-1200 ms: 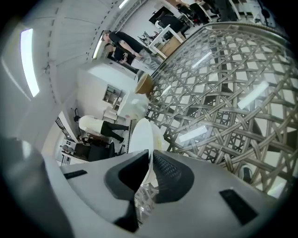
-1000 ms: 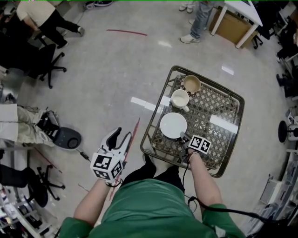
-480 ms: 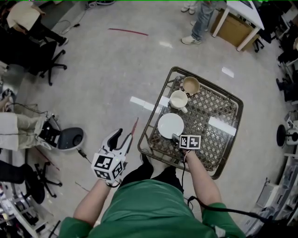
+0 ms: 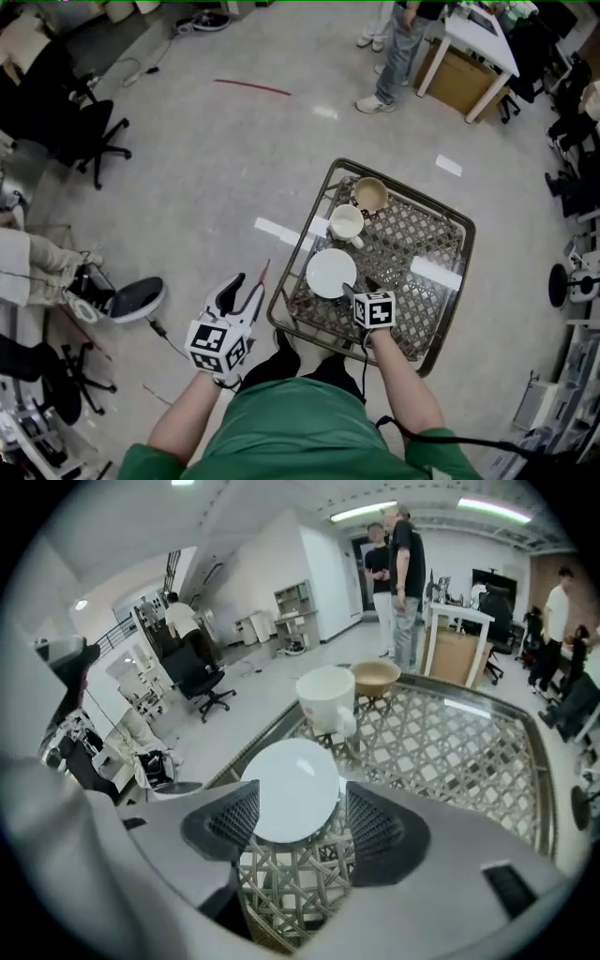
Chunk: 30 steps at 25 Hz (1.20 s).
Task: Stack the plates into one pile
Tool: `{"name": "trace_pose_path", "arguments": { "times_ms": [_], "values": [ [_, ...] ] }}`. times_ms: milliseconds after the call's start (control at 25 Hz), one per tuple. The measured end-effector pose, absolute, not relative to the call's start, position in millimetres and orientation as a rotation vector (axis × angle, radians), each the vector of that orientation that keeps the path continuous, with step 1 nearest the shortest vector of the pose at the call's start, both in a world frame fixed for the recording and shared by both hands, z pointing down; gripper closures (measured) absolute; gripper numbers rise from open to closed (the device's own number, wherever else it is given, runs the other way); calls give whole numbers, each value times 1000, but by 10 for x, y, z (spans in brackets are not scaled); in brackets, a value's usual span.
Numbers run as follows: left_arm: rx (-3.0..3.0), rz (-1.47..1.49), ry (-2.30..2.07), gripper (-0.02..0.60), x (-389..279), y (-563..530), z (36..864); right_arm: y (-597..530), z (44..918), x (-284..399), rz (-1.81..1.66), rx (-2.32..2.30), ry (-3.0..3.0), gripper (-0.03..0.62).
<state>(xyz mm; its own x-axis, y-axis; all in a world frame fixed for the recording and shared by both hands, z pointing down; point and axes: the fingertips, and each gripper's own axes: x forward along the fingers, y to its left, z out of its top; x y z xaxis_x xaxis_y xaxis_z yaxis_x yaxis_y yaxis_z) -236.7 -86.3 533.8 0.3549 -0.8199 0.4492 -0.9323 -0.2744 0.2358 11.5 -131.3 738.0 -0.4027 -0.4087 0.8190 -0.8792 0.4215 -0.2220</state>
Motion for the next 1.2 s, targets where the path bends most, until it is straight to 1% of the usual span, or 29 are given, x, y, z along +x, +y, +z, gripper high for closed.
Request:
{"name": "trace_pose_path", "arguments": {
  "times_ms": [120,440,600,840,1000,1200],
  "values": [
    [2198,309,-1526,399,-2254,-943,5242,-1467,6891,226,811,1183,-2082,305],
    [2319,230,-1540,399,-1898,-1242,4773,-1782,5301,582,498,1433,-2328,429],
    [2391,187,-1560,399,-1737,-1367,4461,-1786,4582,730,288,1514,-2393,467],
    [2503,95,-1615,405,-1572,-1531,3876,-1642,3672,800,-26,1575,-2478,505],
    [2573,34,-1647,411,-1471,-1578,3504,-1494,3193,802,-212,1588,-2513,505],
    [2667,-43,-1681,411,-1316,-1615,3032,-1384,2648,931,-365,1641,-2513,505]
  ]
}}
